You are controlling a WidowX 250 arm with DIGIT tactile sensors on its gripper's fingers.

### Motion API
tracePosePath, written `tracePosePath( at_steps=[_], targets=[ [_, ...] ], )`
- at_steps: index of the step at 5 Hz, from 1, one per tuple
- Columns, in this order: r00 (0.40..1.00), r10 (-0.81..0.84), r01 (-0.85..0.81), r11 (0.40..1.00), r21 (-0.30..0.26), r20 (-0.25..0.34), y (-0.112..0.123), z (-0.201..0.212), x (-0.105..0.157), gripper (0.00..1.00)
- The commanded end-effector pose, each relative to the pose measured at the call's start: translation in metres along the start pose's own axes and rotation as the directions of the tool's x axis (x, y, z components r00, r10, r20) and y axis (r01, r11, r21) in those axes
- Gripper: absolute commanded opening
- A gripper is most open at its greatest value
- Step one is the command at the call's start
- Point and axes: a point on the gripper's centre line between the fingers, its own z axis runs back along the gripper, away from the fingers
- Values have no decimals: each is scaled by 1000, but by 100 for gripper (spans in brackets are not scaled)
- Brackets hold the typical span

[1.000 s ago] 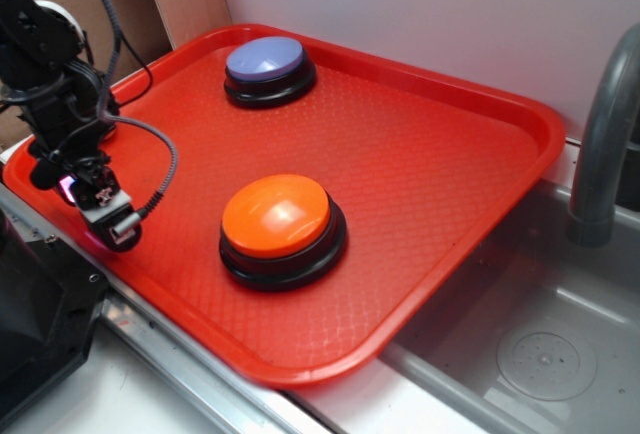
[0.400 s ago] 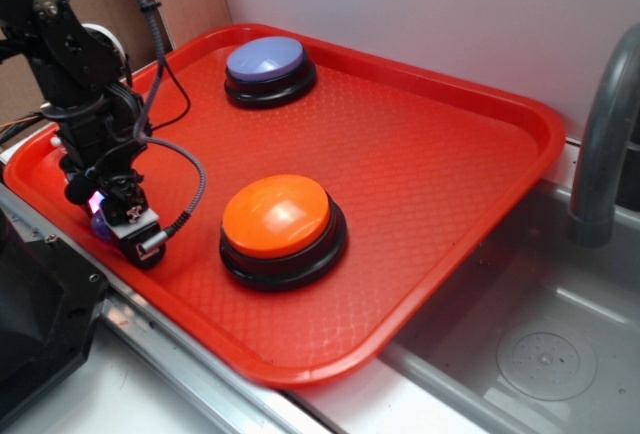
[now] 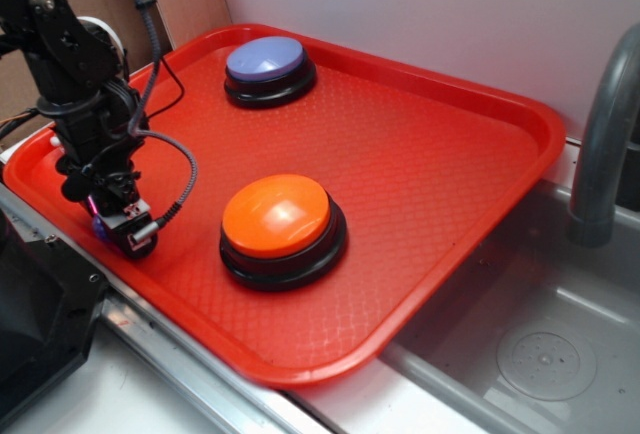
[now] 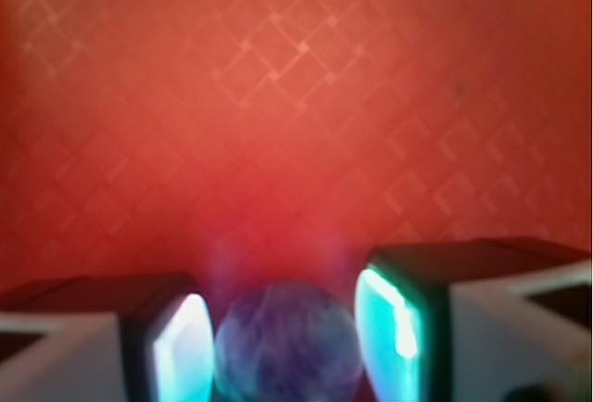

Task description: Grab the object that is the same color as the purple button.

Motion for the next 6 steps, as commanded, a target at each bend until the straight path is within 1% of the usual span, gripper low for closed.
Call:
tracePosePath(
  at_steps=[1, 2, 3, 4, 5, 6],
  targets=[
    [1000, -29, 29, 999, 46, -2, -5, 25, 9, 0],
    [999, -47, 46, 995, 83, 9, -12, 48, 15, 0],
    [999, -10, 5, 993, 115, 44, -11, 86, 26, 0],
    [995, 42, -57, 986, 156, 95, -1, 115, 31, 0],
    [979, 86, -109, 987, 115, 186, 20, 143, 37, 0],
    [957, 121, -146, 986, 77, 264, 35, 167, 41, 0]
  ],
)
